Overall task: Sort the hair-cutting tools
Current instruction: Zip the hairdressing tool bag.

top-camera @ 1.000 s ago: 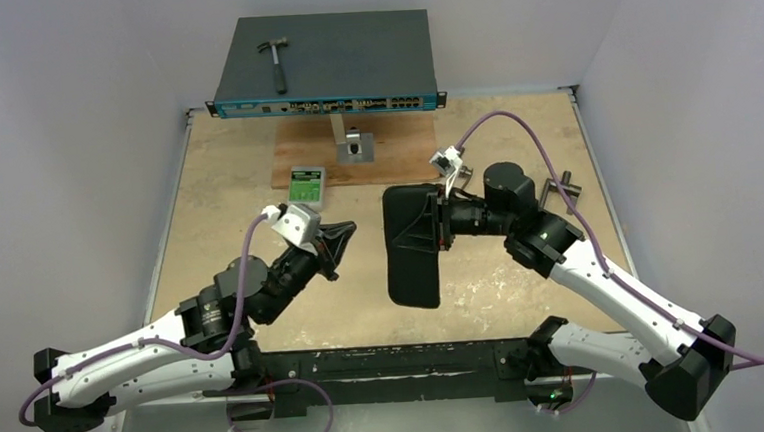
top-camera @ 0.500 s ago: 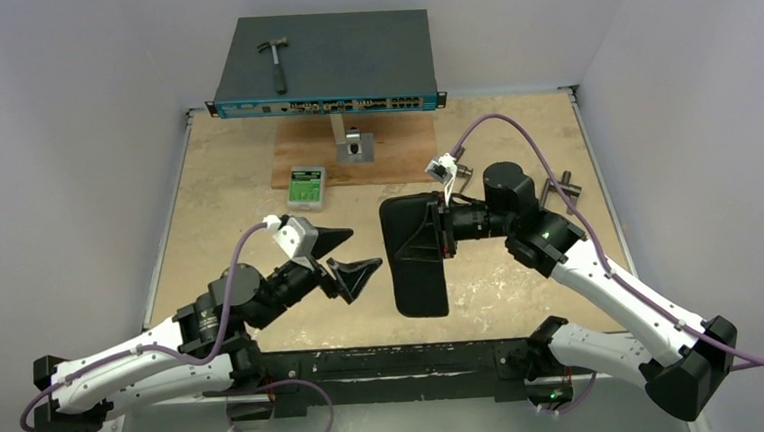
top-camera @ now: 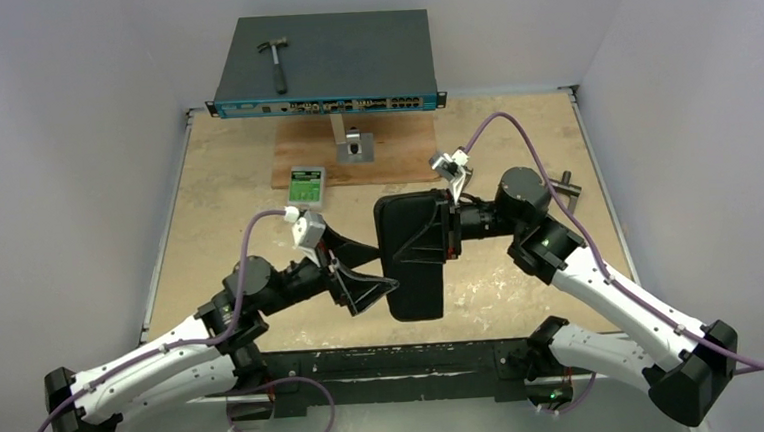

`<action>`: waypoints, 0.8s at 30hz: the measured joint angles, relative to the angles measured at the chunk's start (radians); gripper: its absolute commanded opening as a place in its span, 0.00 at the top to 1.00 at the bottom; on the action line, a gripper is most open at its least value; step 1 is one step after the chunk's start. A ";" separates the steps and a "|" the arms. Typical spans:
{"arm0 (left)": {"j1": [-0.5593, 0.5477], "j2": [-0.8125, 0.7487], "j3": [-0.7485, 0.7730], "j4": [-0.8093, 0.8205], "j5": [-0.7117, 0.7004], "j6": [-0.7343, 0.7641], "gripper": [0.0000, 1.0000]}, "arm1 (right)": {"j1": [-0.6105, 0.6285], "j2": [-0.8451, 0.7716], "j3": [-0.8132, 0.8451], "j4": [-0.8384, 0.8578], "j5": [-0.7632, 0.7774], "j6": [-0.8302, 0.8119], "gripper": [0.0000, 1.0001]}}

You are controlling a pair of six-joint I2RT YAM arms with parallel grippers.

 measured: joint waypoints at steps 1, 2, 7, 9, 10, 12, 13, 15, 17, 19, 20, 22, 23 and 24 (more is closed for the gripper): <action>0.000 0.011 0.000 0.013 0.022 -0.012 0.12 | 0.000 0.000 0.000 0.017 -0.005 0.008 1.00; 0.000 0.029 0.000 0.026 0.047 -0.021 0.15 | 0.000 0.001 0.000 0.039 -0.016 0.017 1.00; 0.000 0.098 0.000 0.085 0.140 -0.061 0.42 | 0.000 0.017 0.000 0.093 -0.026 0.045 1.00; 0.000 0.125 0.000 0.109 0.167 -0.072 0.60 | 0.000 0.024 0.000 0.103 -0.026 0.053 1.00; 0.000 0.134 0.000 0.117 0.174 -0.077 0.71 | 0.000 0.027 0.000 0.109 -0.026 0.056 1.00; 0.000 0.151 0.000 0.136 0.194 -0.096 0.98 | 0.000 0.035 0.000 0.115 -0.026 0.058 1.00; -0.001 0.154 0.001 0.142 0.200 -0.103 1.00 | -0.003 0.039 0.000 0.116 -0.031 0.060 1.00; 0.000 0.157 0.001 0.150 0.207 -0.116 1.00 | -0.005 0.042 0.000 0.130 -0.044 0.059 1.00; -0.001 0.154 0.001 0.153 0.204 -0.122 1.00 | -0.005 0.042 0.000 0.139 -0.049 0.060 0.83; -0.001 0.149 0.001 0.151 0.195 -0.124 1.00 | -0.005 0.043 0.000 0.146 -0.051 0.063 0.60; -0.002 0.145 0.001 0.148 0.187 -0.123 1.00 | -0.005 0.043 0.000 0.150 -0.049 0.068 0.53; -0.002 0.134 -0.002 0.142 0.154 -0.122 1.00 | -0.005 0.041 0.000 0.158 -0.045 0.083 0.44; -0.001 0.126 -0.006 0.143 0.137 -0.123 1.00 | -0.005 0.039 0.000 0.164 -0.043 0.085 0.41; -0.001 0.113 -0.012 0.144 0.116 -0.123 1.00 | -0.005 0.035 -0.002 0.168 -0.042 0.089 0.39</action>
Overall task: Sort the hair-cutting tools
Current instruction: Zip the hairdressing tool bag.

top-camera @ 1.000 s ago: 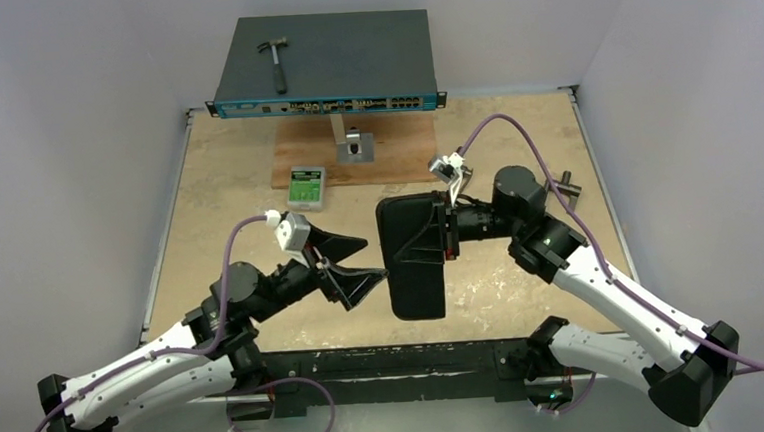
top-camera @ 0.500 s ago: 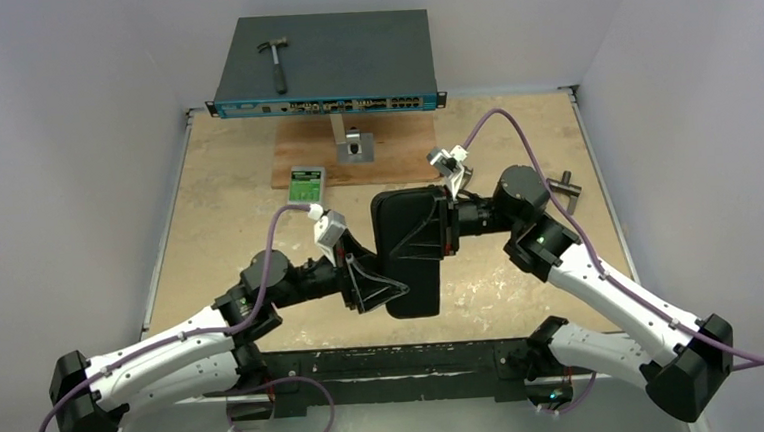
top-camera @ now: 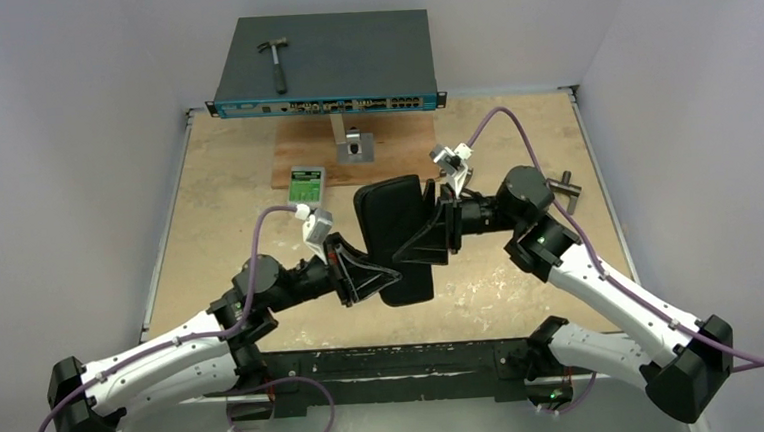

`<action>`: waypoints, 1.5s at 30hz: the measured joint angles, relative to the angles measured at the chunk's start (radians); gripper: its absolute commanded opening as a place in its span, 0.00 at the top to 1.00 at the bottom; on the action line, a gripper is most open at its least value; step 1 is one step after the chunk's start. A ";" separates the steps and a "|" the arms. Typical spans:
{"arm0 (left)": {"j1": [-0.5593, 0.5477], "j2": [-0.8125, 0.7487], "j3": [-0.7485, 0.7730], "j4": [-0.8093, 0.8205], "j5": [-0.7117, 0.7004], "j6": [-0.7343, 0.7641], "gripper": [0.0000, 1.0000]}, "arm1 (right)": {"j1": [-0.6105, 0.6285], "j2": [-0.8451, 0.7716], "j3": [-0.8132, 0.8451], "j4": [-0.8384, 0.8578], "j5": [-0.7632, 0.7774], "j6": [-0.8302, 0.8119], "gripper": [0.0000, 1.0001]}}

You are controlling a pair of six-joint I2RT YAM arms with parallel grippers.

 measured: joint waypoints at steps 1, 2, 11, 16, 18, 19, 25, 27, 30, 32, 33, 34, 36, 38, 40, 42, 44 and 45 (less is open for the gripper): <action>0.000 -0.015 -0.006 0.000 -0.019 0.000 1.00 | -0.001 -0.006 -0.003 0.003 0.000 0.002 0.38; 0.000 -0.029 -0.011 0.001 -0.034 0.001 1.00 | -0.001 -0.013 -0.009 0.006 -0.001 0.005 0.38; 0.011 -0.068 -0.017 0.047 -0.098 -0.001 1.00 | 0.000 -0.039 -0.095 0.114 -0.002 0.080 0.48; 0.012 -0.042 -0.019 0.107 -0.101 -0.008 1.00 | -0.001 0.000 -0.139 0.300 -0.006 0.200 0.56; 0.013 -0.029 -0.019 0.141 -0.098 -0.020 1.00 | -0.001 0.018 -0.148 0.372 -0.007 0.246 0.62; 0.013 -0.024 -0.019 0.154 -0.097 -0.024 1.00 | -0.001 0.029 -0.153 0.414 -0.008 0.270 0.65; 0.014 0.000 -0.020 0.212 -0.085 -0.051 0.97 | -0.015 0.068 -0.192 0.608 -0.012 0.369 1.00; 0.017 0.002 -0.020 0.209 -0.083 -0.053 0.75 | -0.019 0.074 -0.200 0.632 -0.015 0.385 1.00; 0.019 -0.011 -0.018 0.181 -0.083 -0.047 0.41 | -0.019 0.072 -0.200 0.623 -0.016 0.386 1.00; 0.012 -0.045 -0.004 0.132 -0.063 -0.038 0.33 | -0.018 0.071 -0.198 0.583 -0.006 0.370 1.00; 0.008 -0.071 0.010 0.074 -0.063 -0.026 0.31 | -0.013 0.071 -0.195 0.552 0.002 0.358 1.00; 0.007 -0.098 0.023 0.015 -0.065 -0.016 0.29 | -0.007 0.068 -0.185 0.515 0.012 0.339 1.00; 0.007 -0.163 0.047 -0.105 -0.097 0.024 0.25 | -0.002 0.050 -0.163 0.432 0.001 0.304 1.00; 0.025 -0.233 0.079 -0.237 -0.168 0.074 0.20 | -0.002 0.018 -0.146 0.359 -0.004 0.270 1.00; 0.030 -0.279 0.121 -0.346 -0.213 0.120 0.17 | -0.002 -0.011 -0.119 0.295 -0.005 0.233 1.00; 0.030 -0.292 0.175 -0.448 -0.245 0.169 0.16 | -0.002 -0.028 -0.093 0.254 -0.004 0.206 1.00; 0.030 -0.284 0.205 -0.518 -0.256 0.204 0.14 | -0.002 -0.034 -0.065 0.212 -0.004 0.177 1.00; 0.030 -0.277 0.211 -0.551 -0.258 0.224 0.14 | -0.001 -0.034 -0.051 0.188 -0.003 0.162 1.00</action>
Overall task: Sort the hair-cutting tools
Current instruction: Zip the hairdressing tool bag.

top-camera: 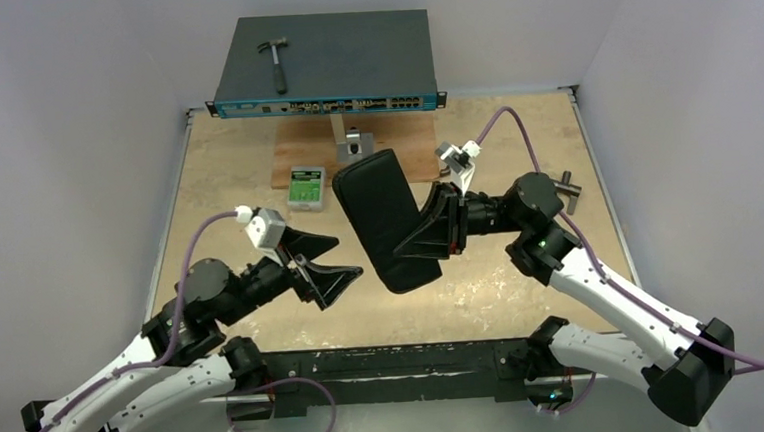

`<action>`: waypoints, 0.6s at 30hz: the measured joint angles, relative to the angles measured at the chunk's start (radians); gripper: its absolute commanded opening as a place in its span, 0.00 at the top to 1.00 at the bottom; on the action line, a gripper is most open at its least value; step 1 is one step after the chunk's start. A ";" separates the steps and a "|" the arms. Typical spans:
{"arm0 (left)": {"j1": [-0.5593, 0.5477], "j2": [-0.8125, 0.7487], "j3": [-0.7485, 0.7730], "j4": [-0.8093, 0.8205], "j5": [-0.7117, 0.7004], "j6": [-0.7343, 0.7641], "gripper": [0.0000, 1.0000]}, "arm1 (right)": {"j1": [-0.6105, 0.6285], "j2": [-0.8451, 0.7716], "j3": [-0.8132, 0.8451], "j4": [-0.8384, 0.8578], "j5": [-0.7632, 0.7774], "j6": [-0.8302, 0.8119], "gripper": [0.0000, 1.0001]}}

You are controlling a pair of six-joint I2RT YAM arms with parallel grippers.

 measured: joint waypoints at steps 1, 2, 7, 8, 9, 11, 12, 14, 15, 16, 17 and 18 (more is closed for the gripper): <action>-0.001 0.010 0.002 -0.030 0.000 0.018 0.14 | 0.000 0.002 0.010 -0.021 0.002 -0.012 1.00; -0.003 0.020 0.002 -0.051 -0.002 0.031 0.14 | 0.000 0.005 0.027 -0.059 0.007 -0.031 1.00; -0.058 0.070 0.002 -0.134 -0.045 0.121 0.14 | 0.002 0.056 0.188 -0.388 0.101 -0.199 1.00; -0.067 0.074 0.002 -0.140 -0.057 0.134 0.14 | 0.005 0.076 0.250 -0.493 0.148 -0.256 1.00; -0.076 0.075 0.002 -0.143 -0.069 0.148 0.14 | 0.009 0.093 0.301 -0.573 0.192 -0.301 1.00; -0.084 0.074 0.002 -0.141 -0.089 0.165 0.14 | 0.021 0.127 0.417 -0.746 0.315 -0.404 1.00; -0.085 0.071 0.001 -0.137 -0.103 0.172 0.14 | 0.026 0.138 0.462 -0.813 0.375 -0.448 1.00; -0.085 0.063 -0.008 -0.119 -0.132 0.178 0.14 | 0.041 0.148 0.528 -0.941 0.490 -0.522 1.00; -0.085 0.056 -0.015 -0.108 -0.146 0.178 0.14 | 0.049 0.152 0.557 -1.013 0.572 -0.563 1.00; -0.085 0.049 -0.026 -0.092 -0.159 0.177 0.14 | 0.062 0.153 0.566 -1.039 0.609 -0.578 1.00; -0.085 0.044 -0.039 -0.069 -0.173 0.176 0.14 | 0.076 0.156 0.580 -1.085 0.665 -0.600 1.00; -0.085 0.043 -0.057 -0.043 -0.183 0.174 0.14 | 0.089 0.163 0.595 -1.133 0.704 -0.618 1.00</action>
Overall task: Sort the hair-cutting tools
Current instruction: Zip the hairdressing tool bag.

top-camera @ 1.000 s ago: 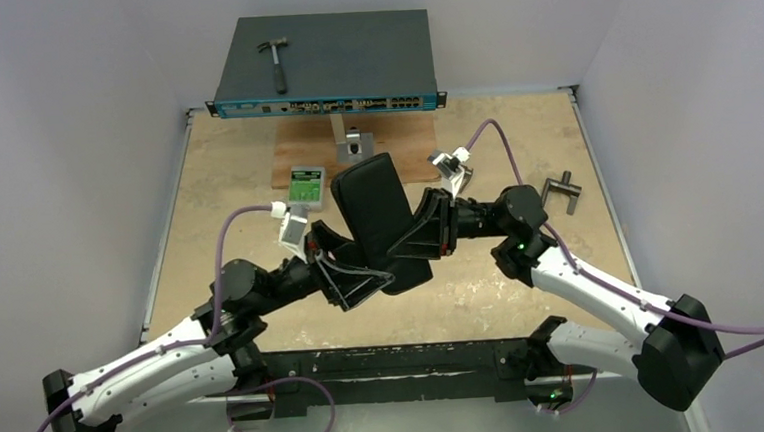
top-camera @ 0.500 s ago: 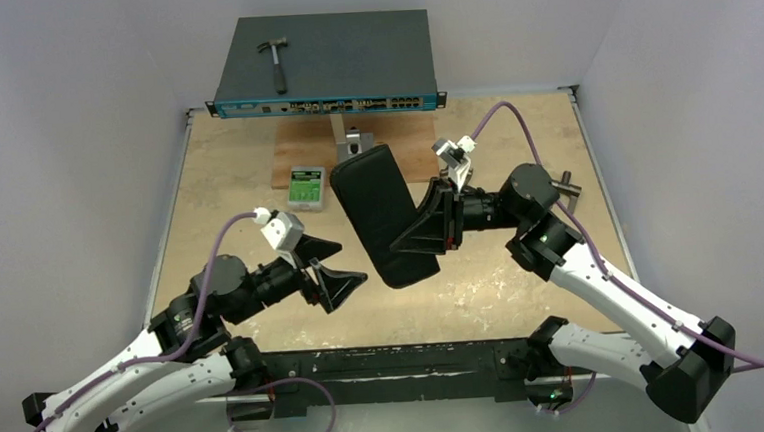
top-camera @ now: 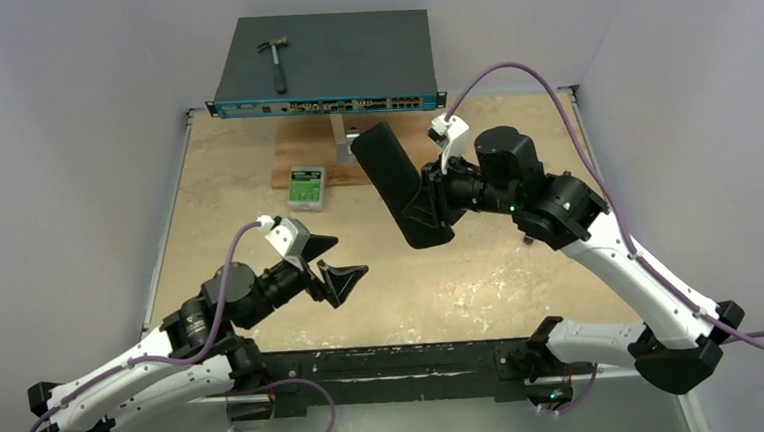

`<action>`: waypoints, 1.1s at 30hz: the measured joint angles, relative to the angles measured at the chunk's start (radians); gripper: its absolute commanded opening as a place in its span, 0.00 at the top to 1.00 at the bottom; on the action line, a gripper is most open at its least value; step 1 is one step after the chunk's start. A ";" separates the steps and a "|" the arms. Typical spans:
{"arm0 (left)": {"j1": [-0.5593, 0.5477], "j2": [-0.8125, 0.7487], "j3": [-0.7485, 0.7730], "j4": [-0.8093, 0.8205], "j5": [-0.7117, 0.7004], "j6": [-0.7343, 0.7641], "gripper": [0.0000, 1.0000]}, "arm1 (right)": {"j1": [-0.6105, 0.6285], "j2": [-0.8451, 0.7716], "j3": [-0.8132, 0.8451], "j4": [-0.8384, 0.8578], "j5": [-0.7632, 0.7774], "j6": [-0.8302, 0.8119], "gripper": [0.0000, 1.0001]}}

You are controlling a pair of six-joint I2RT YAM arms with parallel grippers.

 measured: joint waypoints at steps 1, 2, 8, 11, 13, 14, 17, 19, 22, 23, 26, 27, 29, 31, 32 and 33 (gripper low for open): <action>0.000 0.000 -0.023 0.032 -0.011 -0.005 0.14 | 0.011 0.012 0.017 -0.042 0.026 -0.013 1.00; 0.000 0.003 -0.042 0.053 -0.019 -0.008 0.14 | 0.021 0.026 0.032 -0.075 0.047 -0.024 1.00; -0.053 0.071 -0.194 0.299 -0.065 0.000 0.15 | 0.038 0.089 0.078 -0.195 0.084 -0.033 1.00; -0.130 0.149 -0.237 0.444 -0.097 0.064 0.16 | 0.037 0.095 0.094 -0.211 0.069 -0.030 1.00; -0.171 0.206 -0.246 0.526 -0.109 0.113 0.18 | 0.037 0.093 0.098 -0.214 0.046 -0.023 1.00; -0.191 0.237 -0.250 0.577 -0.115 0.141 0.19 | 0.037 0.093 0.098 -0.215 0.027 -0.018 1.00; -0.227 0.304 -0.256 0.686 -0.132 0.208 0.22 | 0.037 0.093 0.097 -0.217 -0.016 -0.002 1.00; -0.246 0.347 -0.256 0.761 -0.152 0.258 0.23 | 0.037 0.092 0.097 -0.216 -0.039 0.007 1.00; -0.263 0.385 -0.257 0.844 -0.185 0.322 0.26 | 0.037 0.086 0.090 -0.214 -0.068 0.022 1.00; -0.266 0.393 -0.257 0.868 -0.197 0.341 0.27 | 0.037 0.082 0.087 -0.213 -0.078 0.025 1.00; -0.268 0.404 -0.257 0.919 -0.223 0.385 0.34 | 0.023 0.079 0.080 -0.211 -0.109 0.035 1.00; -0.269 0.406 -0.257 0.927 -0.228 0.395 0.37 | 0.018 0.079 0.078 -0.203 -0.115 0.039 1.00; -0.269 0.412 -0.257 0.945 -0.241 0.415 0.44 | 0.018 0.076 0.073 -0.193 -0.118 0.046 1.00; -0.269 0.418 -0.257 0.947 -0.247 0.429 0.50 | 0.023 0.075 0.069 -0.174 -0.121 0.048 1.00; -0.272 0.422 -0.257 0.948 -0.249 0.435 0.54 | 0.027 0.075 0.067 -0.168 -0.124 0.048 1.00; -0.274 0.426 -0.257 0.948 -0.250 0.441 0.58 | 0.030 0.075 0.065 -0.164 -0.126 0.048 1.00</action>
